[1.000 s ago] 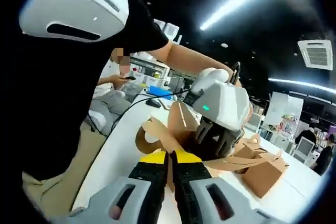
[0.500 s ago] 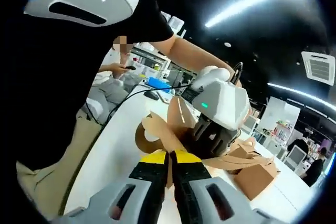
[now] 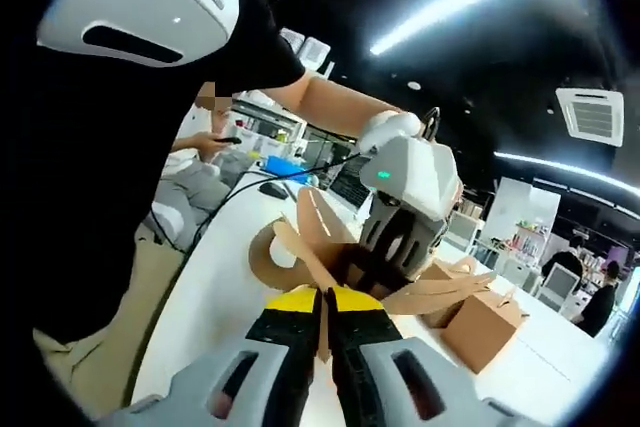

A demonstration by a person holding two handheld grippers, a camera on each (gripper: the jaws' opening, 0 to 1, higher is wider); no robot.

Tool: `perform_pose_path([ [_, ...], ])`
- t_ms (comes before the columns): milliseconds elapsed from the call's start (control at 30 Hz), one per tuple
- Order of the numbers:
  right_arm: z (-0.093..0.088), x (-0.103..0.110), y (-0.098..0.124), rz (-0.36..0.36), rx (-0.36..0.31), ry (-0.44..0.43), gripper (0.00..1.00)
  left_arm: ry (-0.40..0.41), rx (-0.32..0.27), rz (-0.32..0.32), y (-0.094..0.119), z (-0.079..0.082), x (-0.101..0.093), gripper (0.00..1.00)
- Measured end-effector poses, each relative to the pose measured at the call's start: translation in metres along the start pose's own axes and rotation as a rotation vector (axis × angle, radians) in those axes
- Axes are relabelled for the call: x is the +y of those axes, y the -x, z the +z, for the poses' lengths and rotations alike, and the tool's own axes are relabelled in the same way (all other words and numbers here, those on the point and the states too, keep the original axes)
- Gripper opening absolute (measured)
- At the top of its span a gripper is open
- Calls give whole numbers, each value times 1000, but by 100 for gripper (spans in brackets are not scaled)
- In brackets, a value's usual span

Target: Pick up one paper box from the group, open the paper box, and remove the item inside

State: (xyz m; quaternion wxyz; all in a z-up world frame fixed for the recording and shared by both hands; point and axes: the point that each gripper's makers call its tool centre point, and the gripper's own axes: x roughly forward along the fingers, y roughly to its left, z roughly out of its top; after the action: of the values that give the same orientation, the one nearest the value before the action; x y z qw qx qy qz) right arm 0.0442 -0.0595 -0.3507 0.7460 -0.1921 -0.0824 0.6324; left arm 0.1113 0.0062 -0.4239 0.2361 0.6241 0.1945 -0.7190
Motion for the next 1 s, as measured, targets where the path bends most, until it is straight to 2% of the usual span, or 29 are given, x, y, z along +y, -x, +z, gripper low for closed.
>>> perform_pose_path([
  [267, 2, -10, -1, -45, -3, -32, 4, 57, -58, 33, 23, 2, 2, 11],
  [567, 4, -19, -2, -78, 3, -54, 4, 79, -53, 45, 29, -2, -2, 11],
  [700, 6, -21, -2, -87, 12, -53, 4, 87, -59, 74, 40, -1, -3, 10],
  [733, 6, -22, -1, -91, 12, -54, 4, 87, -64, 85, 44, 1, -2, 10],
  [767, 6, -23, -1, -96, 12, -56, 4, 92, -68, 77, 45, 1, -4, 3],
  [800, 5, -24, -1, -101, 14, -57, 4, 113, -67, 110, 49, 0, 1, 3],
  [900, 6, -25, 0, -112, 11, -65, 4, 110, -69, 126, 54, 0, 3, 3],
  [1000, 6, -26, 1, -116, 11, -67, 3, 120, -44, 132, 54, -6, 2, 3],
])
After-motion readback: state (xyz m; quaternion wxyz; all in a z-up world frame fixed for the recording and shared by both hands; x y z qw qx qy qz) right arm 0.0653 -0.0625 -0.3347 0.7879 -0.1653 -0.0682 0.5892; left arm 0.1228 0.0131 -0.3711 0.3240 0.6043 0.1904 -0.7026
